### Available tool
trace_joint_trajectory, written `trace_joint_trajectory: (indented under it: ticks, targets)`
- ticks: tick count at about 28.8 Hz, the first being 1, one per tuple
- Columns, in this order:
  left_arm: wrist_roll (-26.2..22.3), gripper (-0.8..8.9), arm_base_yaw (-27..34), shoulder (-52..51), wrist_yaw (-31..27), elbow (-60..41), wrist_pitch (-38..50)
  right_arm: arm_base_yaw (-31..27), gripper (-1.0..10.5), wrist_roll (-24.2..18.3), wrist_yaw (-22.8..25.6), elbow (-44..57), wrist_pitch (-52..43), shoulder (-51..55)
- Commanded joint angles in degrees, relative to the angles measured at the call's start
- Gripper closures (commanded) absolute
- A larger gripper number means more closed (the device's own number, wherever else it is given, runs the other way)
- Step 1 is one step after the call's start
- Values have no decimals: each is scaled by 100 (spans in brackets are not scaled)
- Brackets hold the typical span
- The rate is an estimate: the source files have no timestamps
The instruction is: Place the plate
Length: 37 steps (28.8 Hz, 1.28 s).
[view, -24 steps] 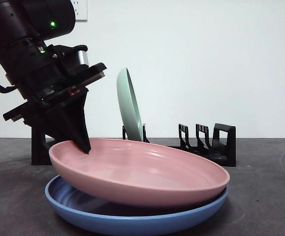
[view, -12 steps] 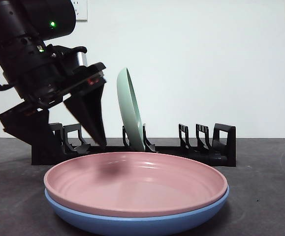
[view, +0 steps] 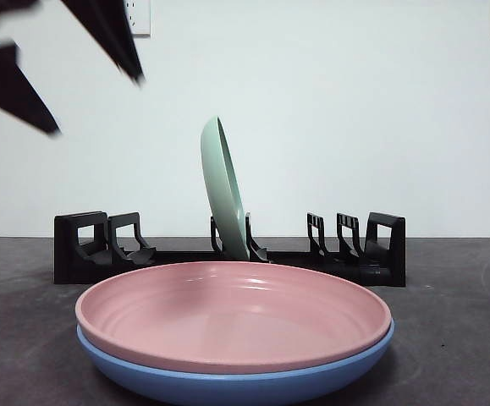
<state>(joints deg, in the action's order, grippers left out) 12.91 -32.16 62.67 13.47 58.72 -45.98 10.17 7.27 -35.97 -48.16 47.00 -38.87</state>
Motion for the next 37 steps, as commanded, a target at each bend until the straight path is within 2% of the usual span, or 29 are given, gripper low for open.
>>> trace_joint_trajectory:
  ticks: [1,5,8,11,17,25,37]
  targets:
    - [-11,303,-48,-577,11,103,-201,26,573,-55,-7,-24,-72,-39]
    - [-157,304,-48,-1624,9,103,-625,26,573,-15,-22,-26,-94,-39]
    - [-352,305,-48,-2271,9,103,-844,55,573,216,-157,-28,-426,-109]
    - [-365,306,-48,-2758,9,103,-977,234,573,507,-393,-111,-876,-420]
    - [-361,306,-48,-3309,9,103,-986,793,573,540,-455,-691,-1086,-1364]
    - [-275,310,-48,-3593,9,103,-1027,1432,573,717,-319,-2299,-1064,-3193]
    - [-35,313,-48,-3613,9,101,-1021,1716,573,756,-13,-5073,-791,-5956]
